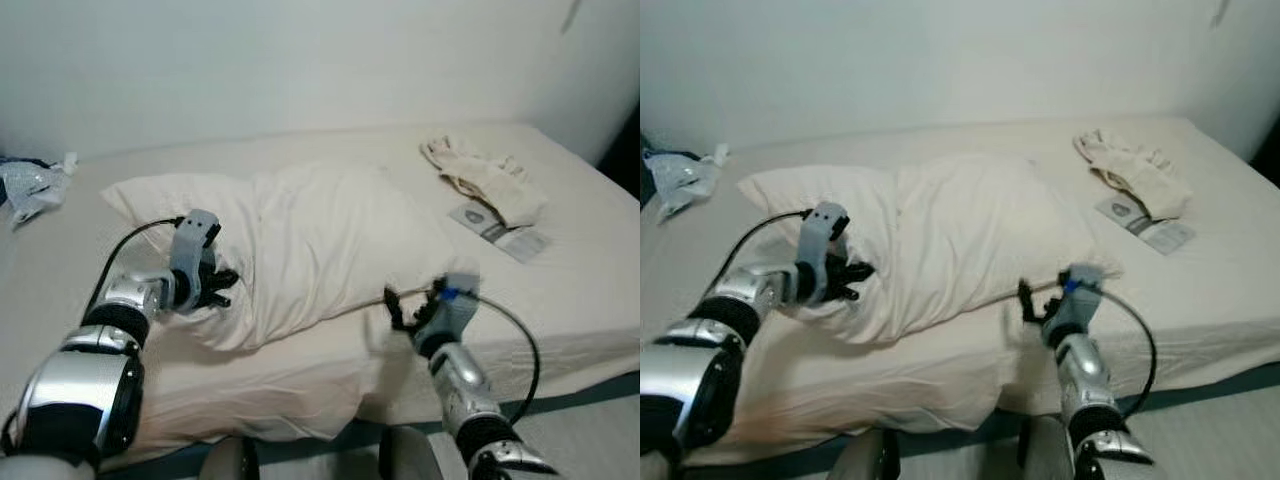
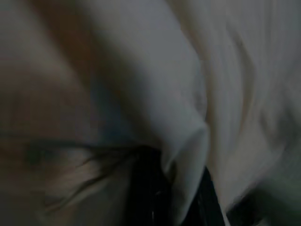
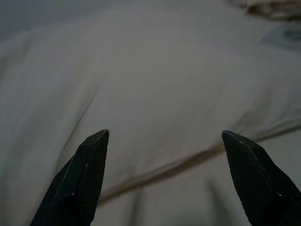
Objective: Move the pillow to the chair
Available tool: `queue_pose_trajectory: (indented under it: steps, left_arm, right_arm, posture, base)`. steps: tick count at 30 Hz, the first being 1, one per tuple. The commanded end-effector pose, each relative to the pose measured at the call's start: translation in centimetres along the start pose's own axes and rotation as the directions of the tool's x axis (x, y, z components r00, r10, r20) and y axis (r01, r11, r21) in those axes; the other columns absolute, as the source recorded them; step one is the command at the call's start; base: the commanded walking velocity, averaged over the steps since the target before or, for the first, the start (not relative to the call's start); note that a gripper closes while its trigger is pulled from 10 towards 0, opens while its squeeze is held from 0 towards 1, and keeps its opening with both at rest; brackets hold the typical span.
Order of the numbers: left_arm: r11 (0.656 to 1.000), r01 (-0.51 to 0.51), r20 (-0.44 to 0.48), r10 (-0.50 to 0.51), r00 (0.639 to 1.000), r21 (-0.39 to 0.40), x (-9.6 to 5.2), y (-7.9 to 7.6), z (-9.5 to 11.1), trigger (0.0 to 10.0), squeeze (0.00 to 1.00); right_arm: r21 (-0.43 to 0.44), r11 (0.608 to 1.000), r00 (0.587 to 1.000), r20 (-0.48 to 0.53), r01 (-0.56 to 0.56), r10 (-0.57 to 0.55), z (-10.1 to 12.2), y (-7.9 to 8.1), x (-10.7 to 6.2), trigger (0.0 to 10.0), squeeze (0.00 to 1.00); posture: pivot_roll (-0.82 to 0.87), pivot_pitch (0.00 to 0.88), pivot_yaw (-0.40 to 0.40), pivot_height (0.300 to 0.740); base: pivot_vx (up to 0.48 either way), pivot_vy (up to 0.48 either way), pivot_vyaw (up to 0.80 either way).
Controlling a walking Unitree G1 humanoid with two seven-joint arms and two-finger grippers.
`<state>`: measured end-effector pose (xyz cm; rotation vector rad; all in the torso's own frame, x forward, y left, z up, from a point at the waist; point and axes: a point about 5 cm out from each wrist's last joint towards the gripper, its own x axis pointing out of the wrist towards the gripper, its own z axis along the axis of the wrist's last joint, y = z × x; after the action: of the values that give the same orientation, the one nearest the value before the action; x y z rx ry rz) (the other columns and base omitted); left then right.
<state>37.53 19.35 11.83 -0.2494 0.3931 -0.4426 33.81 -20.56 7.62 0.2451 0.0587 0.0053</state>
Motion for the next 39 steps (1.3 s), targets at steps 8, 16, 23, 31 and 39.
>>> queue_pose_trajectory:
  steps: [8, 16, 23, 31, 39]
  left_arm:
    - [0.966, -0.232, 0.121, 0.245, 0.962, -0.113, -0.7, 1.5, -2.3, 0.0, 0.00]
    - [0.970, -0.239, 0.172, 0.228, 0.958, 0.040, -1.2, 1.5, -2.3, 0.0, 0.00]
    - [0.931, -0.364, 0.185, 0.352, 0.918, 0.032, -1.2, 1.7, -2.5, 4.2, 0.00]
    - [0.934, -0.348, 0.253, 0.318, 0.914, 0.082, -0.5, -0.2, -3.4, 10.0, 0.00]
    - [0.923, -0.381, 0.342, 0.342, 0.875, 0.052, -1.3, 0.1, -2.1, 10.0, 0.00]
  right_arm:
    - [-0.188, 0.982, 0.999, -0.022, 0.036, -0.041, 3.1, -3.2, 0.9, 10.0, 1.00]
    - [-0.180, 0.978, 0.994, -0.026, 0.104, -0.111, 5.5, -4.8, 1.6, 10.0, 1.00]
    - [-0.204, 0.975, 0.996, -0.013, 0.086, -0.091, 6.5, -4.0, 2.3, 10.0, 0.00]
    - [-0.200, 0.977, 0.997, 0.002, 0.071, -0.072, 7.2, -3.7, 2.7, 10.0, 0.00]
    - [-0.160, 0.984, 0.996, 0.040, 0.083, -0.078, 8.4, -3.9, 3.0, 10.0, 0.00]
  posture:
    - [-0.03, 0.153, 0.007, 0.591]
    - [-0.03, 0.194, 0.006, 0.591]
    - [-0.06, 0.230, 0.015, 0.591]
    - [-0.04, 0.250, 0.006, 0.591]
    - [0.00, 0.291, -0.022, 0.566]
  base:
    - [0.000, 0.000, 0.00]
    - [0.000, 0.000, 0.00]
    - [0.000, 0.000, 0.00]
    - [0.000, 0.000, 0.00]
    - [0.000, 0.000, 0.00]
